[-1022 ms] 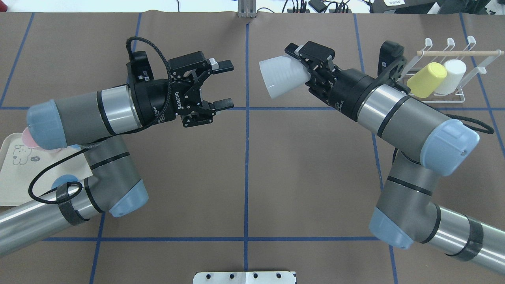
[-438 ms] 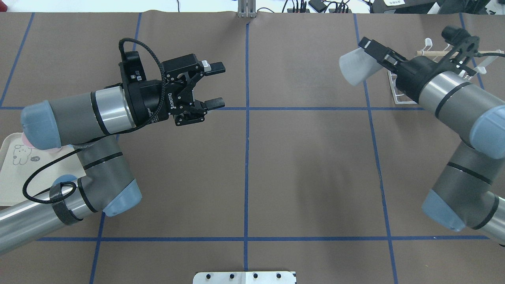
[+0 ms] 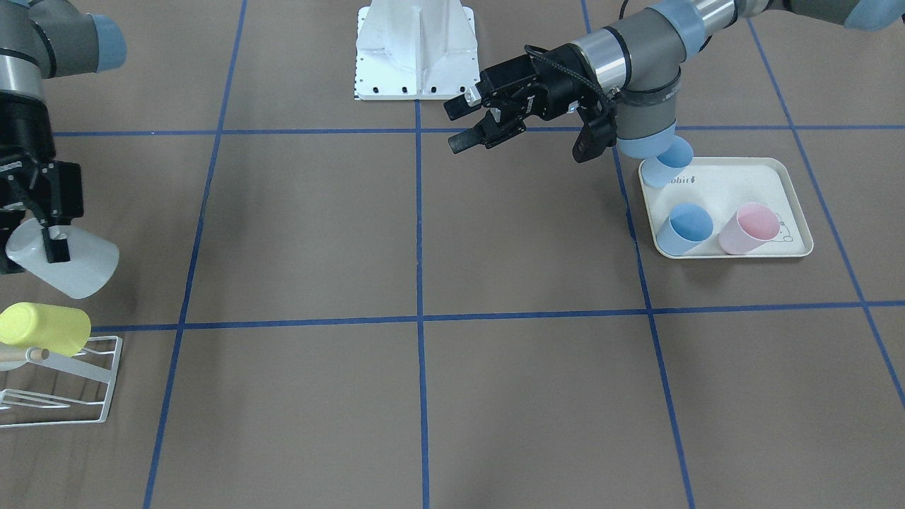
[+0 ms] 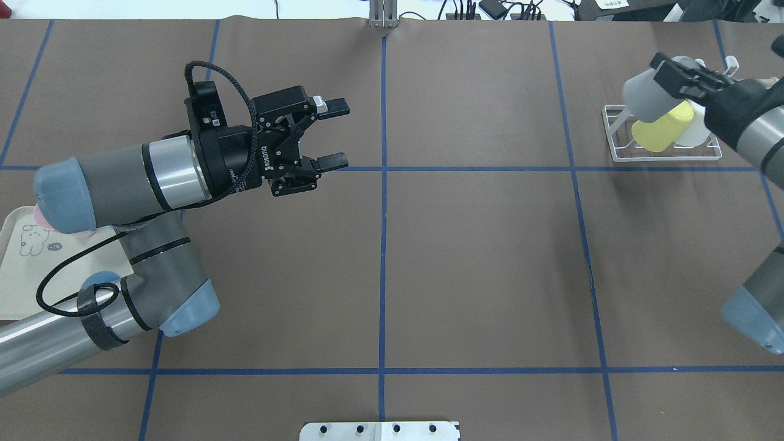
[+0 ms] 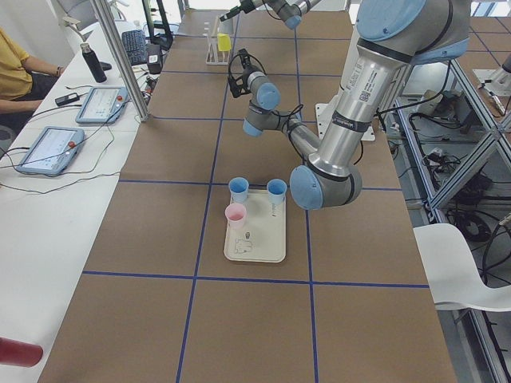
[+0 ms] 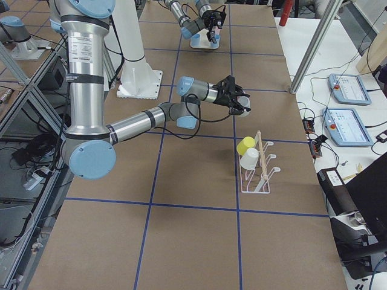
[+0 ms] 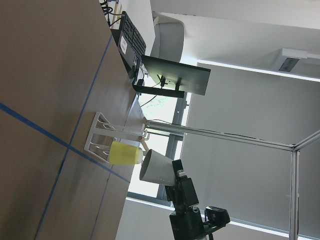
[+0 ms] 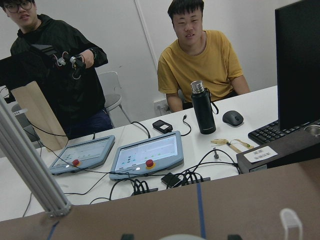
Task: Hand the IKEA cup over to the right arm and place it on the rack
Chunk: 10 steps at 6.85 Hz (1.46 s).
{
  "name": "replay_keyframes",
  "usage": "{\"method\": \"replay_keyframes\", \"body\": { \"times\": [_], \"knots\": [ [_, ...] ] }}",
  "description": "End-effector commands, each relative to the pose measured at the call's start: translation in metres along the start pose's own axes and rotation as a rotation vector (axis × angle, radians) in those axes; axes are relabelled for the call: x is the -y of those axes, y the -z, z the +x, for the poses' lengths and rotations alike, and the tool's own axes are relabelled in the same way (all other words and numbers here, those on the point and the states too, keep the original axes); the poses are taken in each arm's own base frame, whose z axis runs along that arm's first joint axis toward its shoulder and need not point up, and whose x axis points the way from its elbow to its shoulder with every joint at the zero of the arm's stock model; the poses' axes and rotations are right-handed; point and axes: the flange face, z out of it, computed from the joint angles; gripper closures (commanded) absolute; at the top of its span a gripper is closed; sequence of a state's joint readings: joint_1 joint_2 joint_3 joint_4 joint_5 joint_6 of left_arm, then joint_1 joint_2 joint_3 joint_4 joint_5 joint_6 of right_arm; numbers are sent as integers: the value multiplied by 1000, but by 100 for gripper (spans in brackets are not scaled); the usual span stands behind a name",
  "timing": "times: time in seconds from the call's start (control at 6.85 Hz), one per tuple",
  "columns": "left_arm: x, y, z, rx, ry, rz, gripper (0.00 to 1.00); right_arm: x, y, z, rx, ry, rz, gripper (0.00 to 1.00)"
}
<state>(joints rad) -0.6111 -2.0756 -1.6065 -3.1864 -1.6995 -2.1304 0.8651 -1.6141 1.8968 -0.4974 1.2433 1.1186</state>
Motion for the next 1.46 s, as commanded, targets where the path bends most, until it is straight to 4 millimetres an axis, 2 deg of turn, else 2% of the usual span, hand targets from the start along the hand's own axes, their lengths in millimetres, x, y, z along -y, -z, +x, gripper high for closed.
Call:
{"method": "replay_keyframes", "body": {
  "times": [0.0, 0.15, 0.29, 0.44, 0.58, 0.73, 1.31],
  "knots": [
    [5, -7, 0, 59, -104, 39, 1, 31, 5, 46, -90, 86, 53, 100],
    [-1, -10, 10, 91, -210, 48, 1, 46, 1, 67, -132, 116, 67, 100],
    [-4, -8, 20, 79, -227, 47, 1, 55, -6, 96, -177, 129, 61, 100],
    [1, -9, 13, 115, -224, 66, 1, 57, -9, 102, -187, 128, 57, 100],
    [16, -15, -19, 178, -211, 88, 1, 52, -13, 109, -200, 129, 47, 100],
    [12, -17, -13, 171, -210, 83, 1, 46, -20, 118, -219, 132, 36, 100],
    [12, -18, -14, 173, -206, 83, 1, 15, -43, 162, -291, 148, -44, 100]
  ]
}}
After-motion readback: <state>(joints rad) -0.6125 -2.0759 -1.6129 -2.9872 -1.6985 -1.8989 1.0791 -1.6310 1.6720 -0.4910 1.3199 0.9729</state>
